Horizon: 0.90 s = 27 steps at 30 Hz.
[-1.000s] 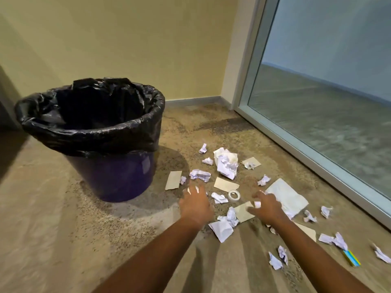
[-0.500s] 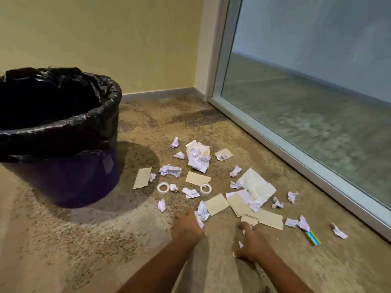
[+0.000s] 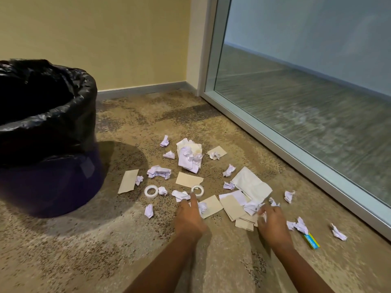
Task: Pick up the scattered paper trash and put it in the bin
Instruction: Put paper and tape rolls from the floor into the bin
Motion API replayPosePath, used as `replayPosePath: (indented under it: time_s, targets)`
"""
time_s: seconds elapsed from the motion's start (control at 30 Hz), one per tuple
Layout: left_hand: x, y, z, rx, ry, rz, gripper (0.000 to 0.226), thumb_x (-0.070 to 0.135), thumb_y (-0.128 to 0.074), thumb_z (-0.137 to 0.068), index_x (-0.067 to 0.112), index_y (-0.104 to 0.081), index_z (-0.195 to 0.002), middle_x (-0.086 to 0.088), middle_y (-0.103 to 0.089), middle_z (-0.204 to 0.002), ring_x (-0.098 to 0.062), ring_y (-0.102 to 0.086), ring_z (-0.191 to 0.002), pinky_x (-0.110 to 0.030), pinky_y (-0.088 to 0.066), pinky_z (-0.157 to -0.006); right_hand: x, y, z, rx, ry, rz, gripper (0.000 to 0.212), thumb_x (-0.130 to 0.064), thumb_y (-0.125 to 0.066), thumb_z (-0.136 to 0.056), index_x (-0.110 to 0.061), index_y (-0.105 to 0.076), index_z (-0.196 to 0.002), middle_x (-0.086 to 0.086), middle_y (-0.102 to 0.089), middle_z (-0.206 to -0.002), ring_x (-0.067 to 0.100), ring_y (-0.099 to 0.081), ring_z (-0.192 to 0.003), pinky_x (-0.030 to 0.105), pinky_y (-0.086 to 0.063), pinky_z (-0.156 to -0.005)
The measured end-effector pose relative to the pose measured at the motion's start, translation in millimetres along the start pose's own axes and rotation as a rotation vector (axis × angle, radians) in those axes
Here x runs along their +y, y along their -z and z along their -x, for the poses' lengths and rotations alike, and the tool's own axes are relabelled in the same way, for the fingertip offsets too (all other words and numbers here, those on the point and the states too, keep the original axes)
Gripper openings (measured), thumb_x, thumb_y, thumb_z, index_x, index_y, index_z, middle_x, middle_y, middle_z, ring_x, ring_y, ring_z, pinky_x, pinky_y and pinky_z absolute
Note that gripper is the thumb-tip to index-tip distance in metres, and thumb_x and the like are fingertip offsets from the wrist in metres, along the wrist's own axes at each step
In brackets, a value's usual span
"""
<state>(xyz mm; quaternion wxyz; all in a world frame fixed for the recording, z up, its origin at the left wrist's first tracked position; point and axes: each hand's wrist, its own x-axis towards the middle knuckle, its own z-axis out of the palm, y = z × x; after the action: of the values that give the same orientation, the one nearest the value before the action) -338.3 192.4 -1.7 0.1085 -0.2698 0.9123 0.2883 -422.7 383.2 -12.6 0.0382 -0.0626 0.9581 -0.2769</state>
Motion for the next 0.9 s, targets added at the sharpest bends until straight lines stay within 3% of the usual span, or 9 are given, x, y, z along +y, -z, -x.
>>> replayPosePath:
  time_s: [0.1,0.17,0.23,0.33,0.5,0.6,0.7,0.77,0.9]
  targets:
    - [9.0,-1.1,-11.9,-0.052,-0.050,0.006,0.084,0.025,-0.056,-0.088,0.018,-0.001,-0.152,-0.016,-0.012,-0.155,-0.032,-0.020,-0.143,-0.039,-0.028,-0.116,-2.9,-4.3,-13.2,-0.117,-0.080,0.034,0.048,-0.029,-0.061,-0.082,-0.010,-0.045,-0.123,0.021,-0.045,-0.130,0.035,-0.040,-0.124,0.037,-0.035,-0.098]
    - [14.4,-3.6,-19.8,-0.106,-0.082,0.007,0.088,0.024,-0.059,-0.088,0.017,0.001,-0.152,-0.017,-0.002,-0.158,-0.034,-0.012,-0.146,-0.041,-0.023,-0.118,-9.0,-7.6,-18.5,-0.272,-0.117,0.062,0.087,-0.052,-0.066,-0.074,-0.020,-0.022,-0.143,0.018,-0.019,-0.152,0.033,-0.022,-0.139,0.041,-0.028,-0.109]
    - [17.5,-7.9,-27.6,-0.138,-0.116,0.000,0.092,0.023,-0.063,-0.087,0.020,0.002,-0.152,-0.016,0.006,-0.159,-0.033,-0.003,-0.148,-0.044,-0.018,-0.120,-16.1,-13.3,-22.0,-0.385,-0.114,0.113,0.112,-0.068,-0.067,-0.058,-0.034,-0.005,-0.146,0.016,0.003,-0.156,0.034,-0.011,-0.143,0.046,-0.024,-0.112]
    - [18.8,-14.9,-36.0,-0.138,-0.174,-0.041,0.089,0.027,-0.063,-0.087,0.028,-0.002,-0.151,-0.013,0.007,-0.160,-0.032,0.000,-0.148,-0.050,-0.015,-0.119,-25.0,-20.1,-24.9,-0.444,-0.116,0.201,0.126,-0.080,-0.060,-0.040,-0.043,0.003,-0.143,0.015,0.005,-0.156,0.033,-0.005,-0.144,0.050,-0.025,-0.112]
    - [22.2,-21.2,-34.9,-0.174,-0.213,-0.160,0.073,0.041,-0.052,-0.092,0.034,-0.009,-0.151,-0.008,0.012,-0.160,-0.033,0.006,-0.148,-0.056,-0.005,-0.116,-40.0,-23.1,-21.0,-0.454,-0.104,0.311,0.097,-0.062,-0.065,-0.067,-0.043,-0.009,-0.143,0.018,0.008,-0.153,0.037,-0.005,-0.142,0.050,-0.026,-0.109]
    - [21.7,-26.2,-28.7,-0.116,-0.239,-0.219,0.051,0.034,-0.043,-0.097,0.030,-0.027,-0.145,-0.007,0.002,-0.160,-0.030,-0.001,-0.148,-0.056,-0.008,-0.117,-48.0,-27.5,-15.1,-0.383,-0.068,0.303,0.078,-0.052,-0.062,-0.074,-0.036,-0.022,-0.140,0.016,-0.015,-0.148,0.035,-0.020,-0.135,0.046,-0.036,-0.104]
    - [18.8,-31.4,-18.9,-0.007,-0.253,-0.216,0.039,0.027,-0.040,-0.098,0.027,-0.037,-0.137,-0.006,-0.013,-0.157,-0.025,-0.013,-0.145,-0.051,-0.012,-0.116,-51.3,-28.7,-8.5,-0.330,-0.060,0.257,0.065,-0.037,-0.058,-0.082,-0.029,-0.029,-0.139,0.015,-0.023,-0.144,0.033,-0.025,-0.133,0.040,-0.036,-0.104]
    - [17.0,-31.9,-14.9,0.046,-0.247,-0.189,0.036,0.023,-0.042,-0.097,0.025,-0.042,-0.133,-0.005,-0.010,-0.158,-0.025,-0.017,-0.144,-0.046,-0.016,-0.115,-51.8,-31.1,-3.5,-0.295,-0.036,0.185,0.055,-0.023,-0.057,-0.085,-0.020,-0.036,-0.136,0.015,-0.033,-0.136,0.032,-0.039,-0.125,0.036,-0.037,-0.103]
    - [9.4,-27.1,-12.7,0.114,-0.153,-0.018,0.029,0.013,-0.044,-0.096,0.025,-0.052,-0.122,-0.005,-0.035,-0.144,-0.022,-0.036,-0.130,-0.031,-0.033,-0.102,-52.9,-33.5,7.5,-0.285,-0.006,-0.001,0.036,0.000,-0.051,-0.082,-0.010,-0.056,-0.117,0.016,-0.054,-0.119,0.024,-0.051,-0.102,0.026,-0.039,-0.078]
